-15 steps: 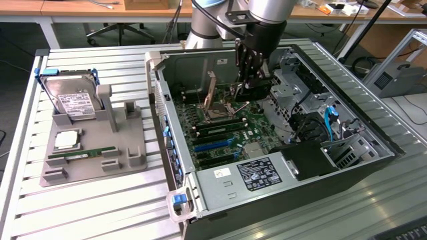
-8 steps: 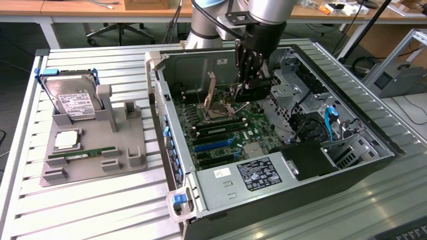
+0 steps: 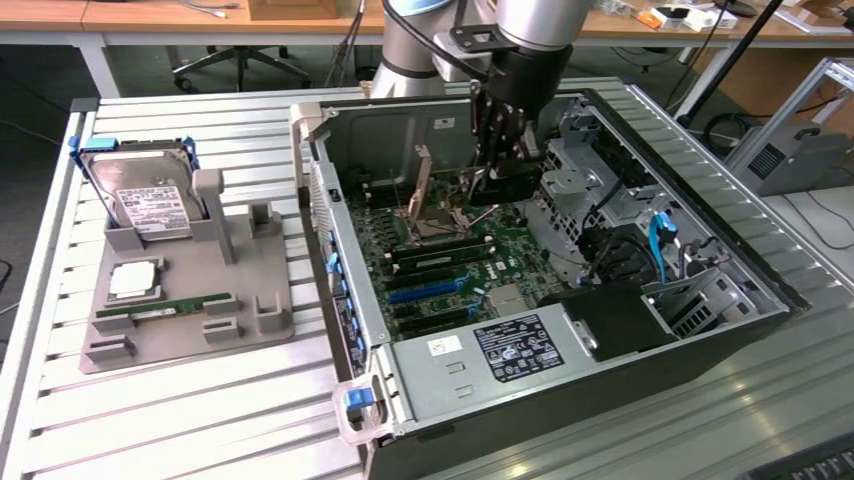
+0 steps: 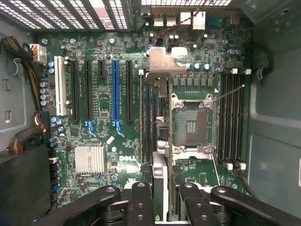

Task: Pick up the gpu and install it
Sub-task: 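Insert the gpu into the slot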

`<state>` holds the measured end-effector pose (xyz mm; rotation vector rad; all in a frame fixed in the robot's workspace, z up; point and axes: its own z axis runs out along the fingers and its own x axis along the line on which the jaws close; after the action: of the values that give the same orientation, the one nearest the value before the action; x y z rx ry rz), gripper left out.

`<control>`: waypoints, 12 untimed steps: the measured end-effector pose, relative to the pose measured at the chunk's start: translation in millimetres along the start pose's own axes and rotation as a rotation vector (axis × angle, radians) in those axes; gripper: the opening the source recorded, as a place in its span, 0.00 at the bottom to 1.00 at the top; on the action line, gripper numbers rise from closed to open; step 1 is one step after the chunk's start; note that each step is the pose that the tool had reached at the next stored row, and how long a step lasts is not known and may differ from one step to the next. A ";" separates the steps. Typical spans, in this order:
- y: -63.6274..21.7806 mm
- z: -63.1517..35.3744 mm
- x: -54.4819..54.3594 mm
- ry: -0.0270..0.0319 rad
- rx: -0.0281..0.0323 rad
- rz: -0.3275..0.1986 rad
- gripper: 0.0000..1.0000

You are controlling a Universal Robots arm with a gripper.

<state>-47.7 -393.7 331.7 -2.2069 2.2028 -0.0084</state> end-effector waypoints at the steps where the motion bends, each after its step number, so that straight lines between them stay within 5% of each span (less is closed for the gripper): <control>1: 0.0 0.2 0.0 0.0000 0.0000 0.000 0.27; 12: 0.1 2.2 0.5 0.0000 0.0000 0.000 0.27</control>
<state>-47.7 -394.1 329.5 -2.2069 2.2028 -0.0084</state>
